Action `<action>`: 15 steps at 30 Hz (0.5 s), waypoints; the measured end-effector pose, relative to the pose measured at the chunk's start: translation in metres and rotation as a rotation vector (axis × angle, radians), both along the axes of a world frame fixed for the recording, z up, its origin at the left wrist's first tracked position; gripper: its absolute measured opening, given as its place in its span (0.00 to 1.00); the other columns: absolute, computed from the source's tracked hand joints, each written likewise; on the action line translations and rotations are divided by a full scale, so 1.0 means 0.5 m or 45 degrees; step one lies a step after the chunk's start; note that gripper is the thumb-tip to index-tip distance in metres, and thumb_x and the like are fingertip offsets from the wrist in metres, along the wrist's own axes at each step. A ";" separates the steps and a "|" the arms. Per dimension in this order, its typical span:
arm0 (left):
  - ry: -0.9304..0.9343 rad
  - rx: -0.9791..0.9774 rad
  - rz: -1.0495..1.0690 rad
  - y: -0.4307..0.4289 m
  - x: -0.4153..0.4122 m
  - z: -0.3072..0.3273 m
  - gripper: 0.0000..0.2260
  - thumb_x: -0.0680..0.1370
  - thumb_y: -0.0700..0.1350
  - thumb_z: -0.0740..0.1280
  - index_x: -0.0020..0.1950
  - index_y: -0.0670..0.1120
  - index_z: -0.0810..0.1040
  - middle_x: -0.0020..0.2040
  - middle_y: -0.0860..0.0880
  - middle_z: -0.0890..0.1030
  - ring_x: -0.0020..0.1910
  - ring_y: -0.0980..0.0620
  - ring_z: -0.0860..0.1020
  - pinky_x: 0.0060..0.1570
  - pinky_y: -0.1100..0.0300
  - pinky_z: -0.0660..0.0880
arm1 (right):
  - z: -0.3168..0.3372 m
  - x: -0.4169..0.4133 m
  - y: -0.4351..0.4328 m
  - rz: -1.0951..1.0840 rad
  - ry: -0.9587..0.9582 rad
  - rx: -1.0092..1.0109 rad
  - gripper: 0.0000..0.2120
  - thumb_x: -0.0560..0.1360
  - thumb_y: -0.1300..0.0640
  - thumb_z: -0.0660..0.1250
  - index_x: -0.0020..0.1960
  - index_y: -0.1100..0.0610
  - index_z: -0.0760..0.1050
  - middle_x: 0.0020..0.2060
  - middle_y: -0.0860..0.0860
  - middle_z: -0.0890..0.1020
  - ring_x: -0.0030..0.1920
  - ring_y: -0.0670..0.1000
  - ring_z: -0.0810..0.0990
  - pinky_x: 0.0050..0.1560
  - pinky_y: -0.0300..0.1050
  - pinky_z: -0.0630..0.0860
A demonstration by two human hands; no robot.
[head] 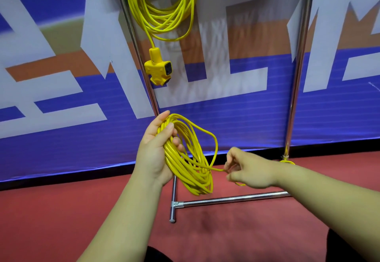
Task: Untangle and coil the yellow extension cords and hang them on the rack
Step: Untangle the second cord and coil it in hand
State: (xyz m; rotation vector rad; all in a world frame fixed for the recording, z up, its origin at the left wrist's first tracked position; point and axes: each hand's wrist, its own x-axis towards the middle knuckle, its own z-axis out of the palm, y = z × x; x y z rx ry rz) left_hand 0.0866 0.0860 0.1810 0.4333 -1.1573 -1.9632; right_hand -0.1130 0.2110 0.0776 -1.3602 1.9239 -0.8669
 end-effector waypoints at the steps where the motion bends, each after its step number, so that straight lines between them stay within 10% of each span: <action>1: 0.007 0.015 0.018 -0.003 0.002 0.000 0.14 0.80 0.37 0.64 0.64 0.48 0.77 0.38 0.46 0.74 0.28 0.55 0.74 0.27 0.63 0.75 | -0.015 0.003 -0.003 0.011 0.021 0.010 0.15 0.72 0.55 0.73 0.49 0.50 0.66 0.50 0.48 0.80 0.47 0.50 0.80 0.52 0.50 0.79; 8: 0.075 0.074 0.105 -0.025 0.015 0.000 0.13 0.82 0.36 0.62 0.63 0.48 0.76 0.36 0.47 0.75 0.28 0.56 0.75 0.28 0.62 0.76 | -0.068 0.019 -0.021 -0.023 -0.086 -0.002 0.15 0.77 0.59 0.70 0.46 0.55 0.62 0.40 0.51 0.82 0.37 0.50 0.76 0.45 0.49 0.75; 15: 0.135 0.241 0.269 -0.080 0.046 -0.025 0.11 0.82 0.36 0.62 0.63 0.46 0.75 0.34 0.48 0.74 0.28 0.56 0.75 0.28 0.63 0.75 | -0.060 0.012 0.000 -0.140 -0.166 0.237 0.20 0.77 0.41 0.67 0.41 0.56 0.66 0.32 0.54 0.74 0.27 0.49 0.71 0.29 0.39 0.71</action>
